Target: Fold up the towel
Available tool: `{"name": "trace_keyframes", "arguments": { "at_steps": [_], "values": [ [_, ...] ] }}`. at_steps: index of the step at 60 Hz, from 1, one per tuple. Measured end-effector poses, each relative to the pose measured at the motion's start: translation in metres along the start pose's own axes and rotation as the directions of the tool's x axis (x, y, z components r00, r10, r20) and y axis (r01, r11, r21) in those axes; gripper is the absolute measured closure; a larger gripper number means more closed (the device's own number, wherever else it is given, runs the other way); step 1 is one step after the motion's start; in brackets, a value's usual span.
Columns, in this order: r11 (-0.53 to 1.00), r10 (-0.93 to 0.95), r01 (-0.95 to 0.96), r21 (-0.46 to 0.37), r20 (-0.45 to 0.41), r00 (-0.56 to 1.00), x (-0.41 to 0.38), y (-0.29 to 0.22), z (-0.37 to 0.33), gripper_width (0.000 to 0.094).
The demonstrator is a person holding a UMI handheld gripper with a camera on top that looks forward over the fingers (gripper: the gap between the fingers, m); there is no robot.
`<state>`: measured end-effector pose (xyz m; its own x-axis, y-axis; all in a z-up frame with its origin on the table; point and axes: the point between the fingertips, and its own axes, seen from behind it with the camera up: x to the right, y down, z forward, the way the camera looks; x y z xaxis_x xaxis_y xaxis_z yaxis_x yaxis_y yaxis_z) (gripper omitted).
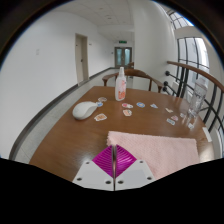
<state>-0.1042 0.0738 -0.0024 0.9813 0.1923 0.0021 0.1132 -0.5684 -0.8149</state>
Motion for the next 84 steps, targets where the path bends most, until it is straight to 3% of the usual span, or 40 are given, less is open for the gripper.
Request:
{"name": "trace_keyframes", "arguments": {
  "at_steps": [11,18,28,33,36,37,46,48,58,73,84],
  "values": [
    [0.984,0.08,-0.076,0.162,-0.018,0.997,0.047,-0.056,-0.055,0.0933],
    [0.971,0.127,-0.099,0.215,-0.121,0.984,0.124,-0.066,-0.083,0.0927],
    [0.985,0.152,-0.124,0.119,-0.269,0.951,0.226,-0.012,-0.071,0.0926],
    [0.989,0.144,-0.13,0.069,-0.277,0.95,0.242,0.017,-0.054,0.0911],
    [0.983,0.181,-0.164,0.084,-0.276,0.944,0.249,0.023,-0.055,0.0891],
    [0.98,0.196,-0.176,0.096,-0.277,0.941,0.25,0.023,-0.056,0.0864],
    [0.962,0.248,-0.204,0.18,-0.276,0.929,0.257,0.013,-0.09,0.012],
    [0.959,0.249,-0.196,0.204,-0.28,0.927,0.257,0.007,-0.101,0.0092],
    [0.943,0.241,-0.168,0.287,-0.243,0.94,0.223,0.0,-0.17,0.011],
    [0.943,0.109,-0.042,0.329,-0.186,0.976,0.129,0.026,-0.242,0.0107],
    [0.941,0.102,-0.037,0.336,-0.177,0.979,0.122,0.044,-0.255,0.0103]
  ]
}}
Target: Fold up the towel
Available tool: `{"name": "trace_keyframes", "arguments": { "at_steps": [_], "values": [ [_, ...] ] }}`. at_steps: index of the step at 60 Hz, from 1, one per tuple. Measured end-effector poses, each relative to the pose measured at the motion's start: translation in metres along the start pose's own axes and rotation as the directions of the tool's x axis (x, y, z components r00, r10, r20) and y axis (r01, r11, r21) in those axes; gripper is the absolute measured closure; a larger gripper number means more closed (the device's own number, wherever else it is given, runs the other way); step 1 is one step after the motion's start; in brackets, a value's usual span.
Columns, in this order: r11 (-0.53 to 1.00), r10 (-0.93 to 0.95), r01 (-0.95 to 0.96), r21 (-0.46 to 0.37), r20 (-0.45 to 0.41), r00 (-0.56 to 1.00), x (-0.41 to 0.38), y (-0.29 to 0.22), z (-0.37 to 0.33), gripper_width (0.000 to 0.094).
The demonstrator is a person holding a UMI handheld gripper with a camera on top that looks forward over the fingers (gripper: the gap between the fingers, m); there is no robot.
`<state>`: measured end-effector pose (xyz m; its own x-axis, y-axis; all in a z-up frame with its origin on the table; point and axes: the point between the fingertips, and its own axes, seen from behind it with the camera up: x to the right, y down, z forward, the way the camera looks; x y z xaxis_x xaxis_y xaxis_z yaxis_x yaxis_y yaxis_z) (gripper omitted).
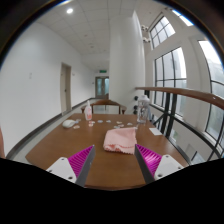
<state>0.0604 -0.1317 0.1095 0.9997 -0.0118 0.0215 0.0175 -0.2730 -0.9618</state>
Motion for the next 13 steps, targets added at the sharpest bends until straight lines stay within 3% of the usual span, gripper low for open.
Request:
{"name": "trace_keyframes", "arguments": {
  "at_steps": [13],
  "values": [
    [0.999,-0.036,0.04,-0.031,0.13,0.991,-0.027,0.021,0.008,0.0114]
  ]
}}
